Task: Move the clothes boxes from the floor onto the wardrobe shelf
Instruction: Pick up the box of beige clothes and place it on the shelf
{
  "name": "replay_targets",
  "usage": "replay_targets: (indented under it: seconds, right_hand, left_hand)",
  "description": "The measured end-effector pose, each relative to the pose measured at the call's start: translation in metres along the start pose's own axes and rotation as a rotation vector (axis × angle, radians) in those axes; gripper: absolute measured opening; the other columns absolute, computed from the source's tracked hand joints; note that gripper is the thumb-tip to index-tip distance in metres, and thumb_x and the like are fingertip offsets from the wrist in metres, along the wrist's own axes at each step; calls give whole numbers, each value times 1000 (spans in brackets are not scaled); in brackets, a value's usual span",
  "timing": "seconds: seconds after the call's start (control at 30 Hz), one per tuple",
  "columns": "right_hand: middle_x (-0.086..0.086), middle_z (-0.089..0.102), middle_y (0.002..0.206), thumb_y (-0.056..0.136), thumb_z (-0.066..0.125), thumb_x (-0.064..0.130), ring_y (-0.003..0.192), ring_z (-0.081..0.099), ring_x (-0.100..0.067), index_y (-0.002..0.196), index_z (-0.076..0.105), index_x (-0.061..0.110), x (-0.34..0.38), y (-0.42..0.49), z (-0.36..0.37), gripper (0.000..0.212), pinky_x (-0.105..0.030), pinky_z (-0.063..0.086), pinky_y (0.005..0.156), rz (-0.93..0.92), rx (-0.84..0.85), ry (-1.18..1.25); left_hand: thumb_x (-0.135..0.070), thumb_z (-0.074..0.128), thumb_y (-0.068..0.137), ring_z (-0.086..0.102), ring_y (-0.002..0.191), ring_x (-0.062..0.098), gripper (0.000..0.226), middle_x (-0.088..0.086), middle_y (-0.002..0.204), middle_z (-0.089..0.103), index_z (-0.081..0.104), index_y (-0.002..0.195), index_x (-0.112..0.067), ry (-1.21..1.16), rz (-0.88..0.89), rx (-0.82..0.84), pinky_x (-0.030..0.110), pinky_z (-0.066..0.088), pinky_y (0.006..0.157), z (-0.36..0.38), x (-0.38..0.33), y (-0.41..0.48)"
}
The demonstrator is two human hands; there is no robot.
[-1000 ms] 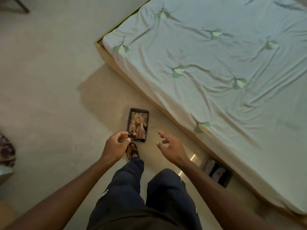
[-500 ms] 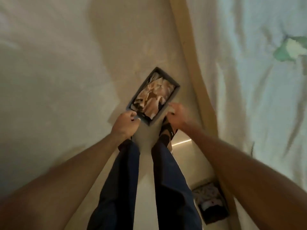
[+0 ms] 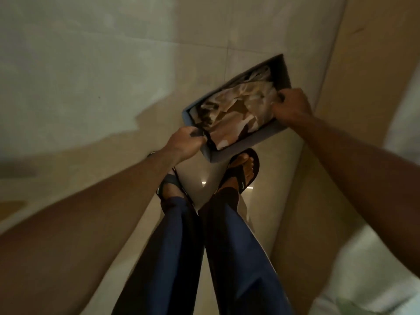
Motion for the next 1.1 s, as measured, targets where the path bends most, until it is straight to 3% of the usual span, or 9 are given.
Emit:
replay_targets:
  seconds: [0.13, 0.23, 0.37, 0.5, 0.67, 0.77, 0.9, 1.1]
  right_hand:
    - [-23, 68, 96, 83, 55, 20, 91, 64, -41, 91, 70, 1, 1, 5, 3, 25, -37, 49, 75, -47, -27, -75]
    - [-21, 69, 87, 79, 55, 13, 85, 64, -40, 83, 71, 5, 13, -10, 0, 18, -38, 50, 74, -143, 5, -107]
    - [-16, 71, 92, 80, 53, 13, 88, 66, -34, 90, 73, 12, 42, -48, 8, 22, -39, 54, 80, -206, 84, -136]
    - [-13, 71, 96, 83, 52, 10, 88, 66, -32, 97, 73, 12, 82, -114, 10, 25, -41, 56, 83, -342, 178, -198]
    - [-12, 69, 88, 76, 49, 5, 83, 65, -35, 87, 71, 17, 129, -213, -8, 27, -35, 54, 73, -566, 263, -428]
    - [-15, 70, 92, 83, 50, 7, 85, 64, -37, 93, 73, 15, 137, -255, -26, 26, -36, 52, 73, -631, 264, -539]
    - [-17, 70, 94, 85, 49, 15, 87, 65, -38, 92, 73, 15, 145, -335, -52, 24, -40, 55, 75, -713, 255, -665]
    - [-17, 71, 95, 88, 46, 20, 88, 65, -38, 93, 73, 15, 157, -461, -65, 28, -37, 53, 73, -859, 239, -814]
  left_hand:
    - [-32, 62, 88, 58, 84, 20, 28, 9, 95, 65, 67, 98, -6, -45, 46, -3, 25, 40, 59, 4, 4, 6]
    - [-26, 63, 85, 59, 77, 19, 23, 8, 83, 65, 67, 89, -4, -119, 46, -94, 27, 41, 61, -4, 16, -11]
    - [-26, 65, 82, 58, 66, 15, 12, -2, 68, 60, 66, 78, -15, -241, -72, -244, 24, 41, 53, -27, 55, -61]
    - [-26, 62, 81, 63, 81, 31, 20, 11, 81, 65, 68, 87, -7, -381, -244, -439, 33, 47, 66, -38, 97, -149]
    - [-24, 59, 79, 64, 92, 38, 23, 18, 98, 68, 68, 95, -9, -621, -491, -502, 35, 45, 67, -7, 137, -277]
    - [-18, 58, 82, 63, 92, 42, 21, 25, 98, 67, 62, 86, 2, -676, -485, -471, 45, 50, 72, 14, 138, -333]
    - [-27, 59, 80, 65, 89, 38, 21, 18, 94, 68, 51, 63, -17, -740, -475, -448, 37, 49, 68, 51, 147, -432]
    - [-27, 59, 83, 66, 88, 32, 14, 10, 88, 69, 66, 80, -16, -920, -482, -531, 29, 42, 64, 106, 173, -551]
Point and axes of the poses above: each hand's wrist, its own y-axis towards the middle knuckle, its own z-axis out of the palm, x = y × z, the point moved 10 cm from there along y, towards the middle knuckle
